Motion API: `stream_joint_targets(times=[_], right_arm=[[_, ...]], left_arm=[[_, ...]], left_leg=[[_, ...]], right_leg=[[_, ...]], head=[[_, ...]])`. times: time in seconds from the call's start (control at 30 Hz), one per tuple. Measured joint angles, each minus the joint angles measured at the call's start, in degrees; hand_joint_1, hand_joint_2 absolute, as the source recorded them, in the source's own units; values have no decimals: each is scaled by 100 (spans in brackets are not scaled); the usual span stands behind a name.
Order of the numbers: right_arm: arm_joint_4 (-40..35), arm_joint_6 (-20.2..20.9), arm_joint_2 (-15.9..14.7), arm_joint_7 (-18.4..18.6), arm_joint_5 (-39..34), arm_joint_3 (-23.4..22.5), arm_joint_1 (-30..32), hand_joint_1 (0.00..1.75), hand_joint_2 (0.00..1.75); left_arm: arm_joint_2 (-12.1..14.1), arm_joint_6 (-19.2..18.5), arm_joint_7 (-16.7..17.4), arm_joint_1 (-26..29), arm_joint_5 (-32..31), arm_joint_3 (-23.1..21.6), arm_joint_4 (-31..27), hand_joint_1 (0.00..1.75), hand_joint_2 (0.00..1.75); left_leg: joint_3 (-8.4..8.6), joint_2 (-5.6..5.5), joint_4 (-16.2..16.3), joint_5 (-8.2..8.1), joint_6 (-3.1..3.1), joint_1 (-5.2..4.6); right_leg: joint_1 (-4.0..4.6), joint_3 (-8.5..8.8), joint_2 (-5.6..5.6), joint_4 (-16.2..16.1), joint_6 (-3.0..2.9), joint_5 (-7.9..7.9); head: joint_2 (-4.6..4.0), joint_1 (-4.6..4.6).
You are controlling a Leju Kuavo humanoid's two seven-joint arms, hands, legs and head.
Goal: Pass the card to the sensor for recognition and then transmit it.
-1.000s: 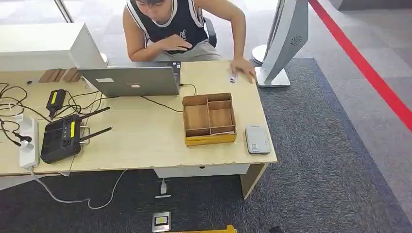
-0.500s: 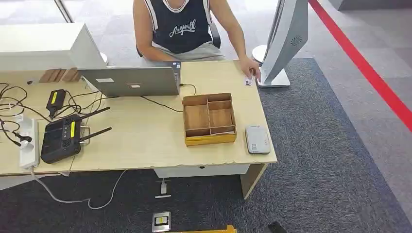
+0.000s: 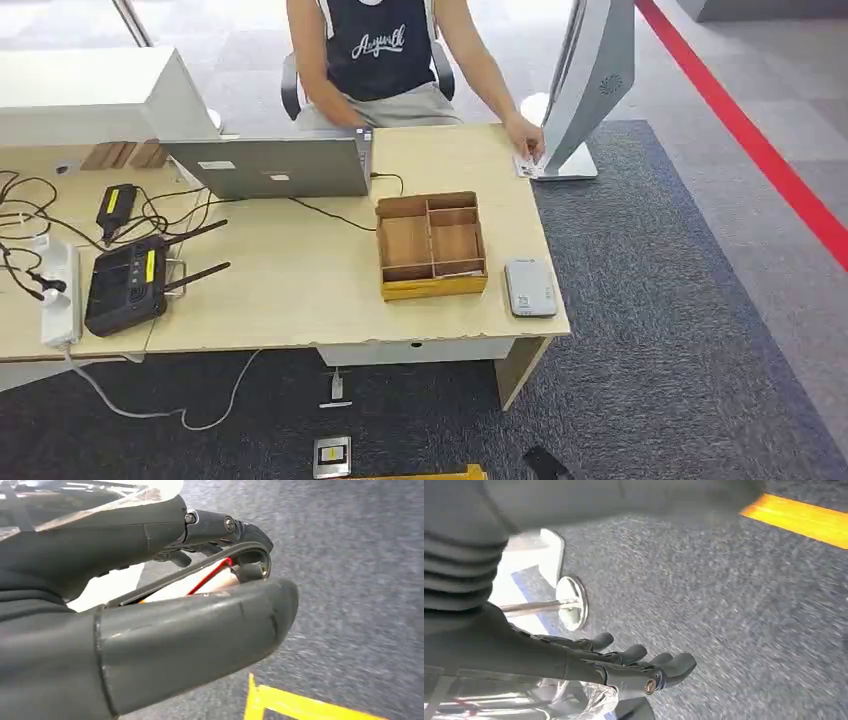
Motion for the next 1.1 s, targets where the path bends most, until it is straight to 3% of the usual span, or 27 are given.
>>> stream_joint_targets(times=[0.17, 0.27, 0.43, 0.63, 0.7, 0.87, 1.1], right_arm=[[-26, -851, -142, -330, -463, 11, -39, 0, 175], [-42, -1136, -300, -433, -540, 11, -128, 0, 175], [-98, -1219, -521, -395, -432, 15, -298, 0, 175], [-278, -1084, -1305, -131, -15, 124, -935, 0, 175], [-326, -1071, -1443, -101, 20, 164, -1044, 0, 175], [-457, -1051, -1652, -11, 153, 284, -1178, 0, 175], [-616, -682, -1888, 327, 420, 537, -1596, 0, 175]], left_arm=[[29, -103, -605, 1, 39, -4, -2, 0, 0], [53, -131, -706, 0, 39, -9, -2, 0, 0], [81, -175, -789, 1, 15, -57, -2, 0, 0], [122, -258, -959, -5, -61, -173, -2, 0, 0], [131, -260, -972, -5, -61, -208, -2, 0, 0], [142, -293, -987, -6, -61, -280, -2, 0, 0], [142, -286, -961, -12, 9, -358, -2, 0, 0]], left_leg=[[-1, 1, 0, 0, 0, -1], [0, 2, 0, 0, 0, -1], [-1, 1, 0, 1, 1, -6], [-1, 4, 5, 8, 13, -19], [-2, 0, 6, 9, 14, -21], [-5, 0, 6, 9, 14, -23], [-6, 0, 6, 10, 14, -22]], right_leg=[[-1, 2, 0, 0, 0, 1], [-1, 2, 0, 0, 0, 1], [-6, 2, 0, 1, 3, 3], [-18, -1, 0, 0, 14, 12], [-18, 1, -1, 0, 15, 13], [-21, 0, 0, 2, 17, 14], [-20, -1, 0, 2, 18, 15]], head=[[0, -2], [0, -2], [0, -7], [0, 2], [0, 6], [0, -2], [0, -2]])
